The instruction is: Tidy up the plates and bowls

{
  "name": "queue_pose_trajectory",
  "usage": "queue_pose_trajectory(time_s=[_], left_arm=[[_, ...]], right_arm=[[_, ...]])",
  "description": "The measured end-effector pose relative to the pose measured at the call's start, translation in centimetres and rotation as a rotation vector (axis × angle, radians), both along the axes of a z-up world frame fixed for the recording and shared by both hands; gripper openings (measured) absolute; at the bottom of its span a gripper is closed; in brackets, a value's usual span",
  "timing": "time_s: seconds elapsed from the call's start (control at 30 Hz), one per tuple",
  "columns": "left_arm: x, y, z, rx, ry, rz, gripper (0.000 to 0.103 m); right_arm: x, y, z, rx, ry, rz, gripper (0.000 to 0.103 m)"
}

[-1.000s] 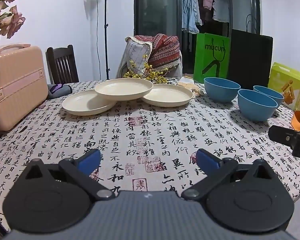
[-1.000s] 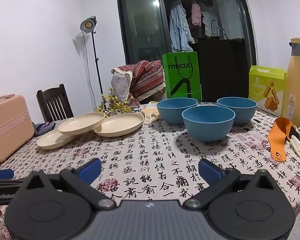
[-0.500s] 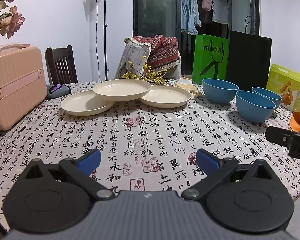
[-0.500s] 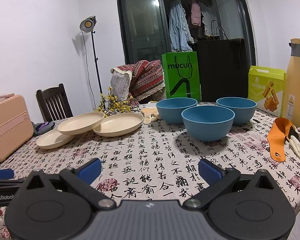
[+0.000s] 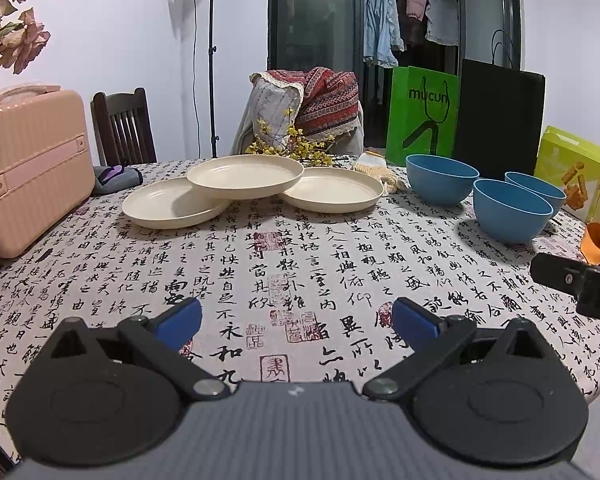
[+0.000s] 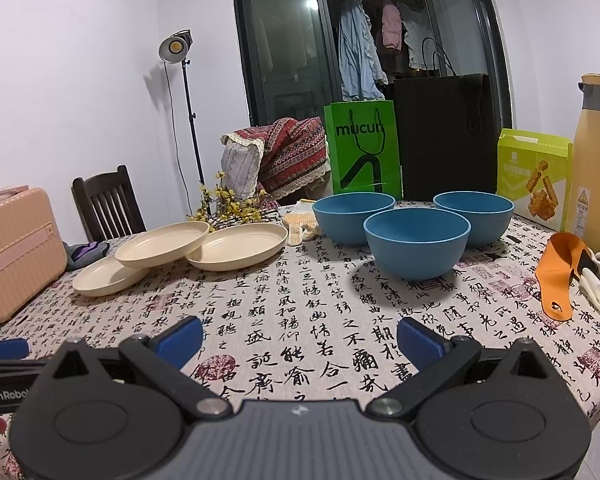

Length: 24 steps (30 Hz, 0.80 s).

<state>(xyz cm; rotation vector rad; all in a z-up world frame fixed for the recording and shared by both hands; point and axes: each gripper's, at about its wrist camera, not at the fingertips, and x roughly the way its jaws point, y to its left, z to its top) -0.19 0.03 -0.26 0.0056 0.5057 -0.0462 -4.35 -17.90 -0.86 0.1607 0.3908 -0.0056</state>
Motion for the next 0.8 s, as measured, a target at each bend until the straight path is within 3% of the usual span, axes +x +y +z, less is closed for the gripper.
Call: queue_pose_trajectory(time_s=[0.8], left_arm=[[-0.19, 0.09, 0.0, -0.004, -0.007, -0.002, 0.103]], right_arm=[[0.05, 0.17, -0.06, -0.004, 0.004, 0.0, 0.103]])
